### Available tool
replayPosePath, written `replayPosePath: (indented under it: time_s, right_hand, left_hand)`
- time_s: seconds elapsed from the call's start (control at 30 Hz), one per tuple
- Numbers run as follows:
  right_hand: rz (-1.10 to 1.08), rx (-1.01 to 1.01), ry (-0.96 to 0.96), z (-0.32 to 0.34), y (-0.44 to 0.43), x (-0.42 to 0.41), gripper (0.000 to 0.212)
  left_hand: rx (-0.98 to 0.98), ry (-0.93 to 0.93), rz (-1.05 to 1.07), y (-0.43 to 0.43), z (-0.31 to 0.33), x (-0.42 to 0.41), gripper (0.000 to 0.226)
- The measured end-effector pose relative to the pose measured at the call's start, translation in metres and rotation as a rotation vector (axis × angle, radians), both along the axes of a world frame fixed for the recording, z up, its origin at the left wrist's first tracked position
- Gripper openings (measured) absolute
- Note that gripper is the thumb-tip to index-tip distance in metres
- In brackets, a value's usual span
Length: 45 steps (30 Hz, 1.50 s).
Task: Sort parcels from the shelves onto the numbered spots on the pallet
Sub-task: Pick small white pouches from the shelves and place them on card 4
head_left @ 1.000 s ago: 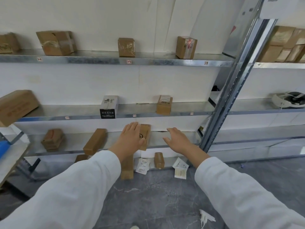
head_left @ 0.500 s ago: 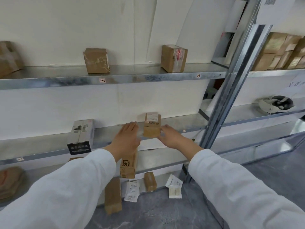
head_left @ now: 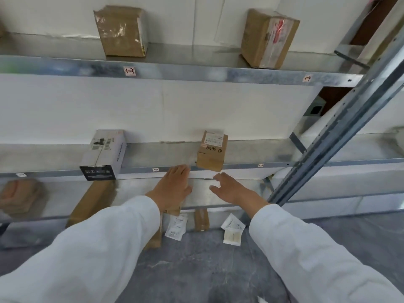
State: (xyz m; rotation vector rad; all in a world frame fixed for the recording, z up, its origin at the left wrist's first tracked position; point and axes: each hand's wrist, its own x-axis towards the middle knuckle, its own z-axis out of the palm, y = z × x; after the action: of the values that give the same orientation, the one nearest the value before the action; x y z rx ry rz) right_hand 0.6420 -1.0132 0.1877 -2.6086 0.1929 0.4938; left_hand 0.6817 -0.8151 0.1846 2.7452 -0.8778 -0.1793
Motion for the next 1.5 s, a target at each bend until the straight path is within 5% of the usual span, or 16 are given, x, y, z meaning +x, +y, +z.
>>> replayPosePath:
  time_s: [0.13,0.37,0.63,0.73,1.13,1.4,1.5]
  right_hand:
    - [0.047,0.052,0.090,-0.035,-0.017,0.014,0.056]
    - [0.144,0.072,0.263,-0.129,-0.027,0.026,0.042]
    - [0.102,0.132,0.246,-0.323,-0.018,0.053,0.068]
    - [0.146,0.059,0.278,-0.403,-0.011,0.065,0.061]
    - [0.224,-0.072,0.263,-0.691,0.012,0.127,0.043]
    - [0.226,-0.068,0.136,-0.797,0.018,0.201,0.029]
    - [0.180,-0.026,0.145,-0.850,0.024,0.218,0.048]
  left_hand:
    - [0.012,0.088,0.066,-0.011,-0.031,-0.004,0.029]
    - [0.016,0.224,0.173,-0.007,-0.124,-0.026,0.029]
    - [0.142,0.316,0.232,-0.009,-0.290,0.002,0.043]
    - [0.161,0.346,0.273,-0.006,-0.372,0.023,0.044]
    - [0.134,0.259,0.389,-0.004,-0.694,0.087,0.044]
    - [0.031,0.169,0.649,-0.013,-0.824,0.135,0.044]
    - [-0.018,0.211,0.665,-0.028,-0.832,0.160,0.045]
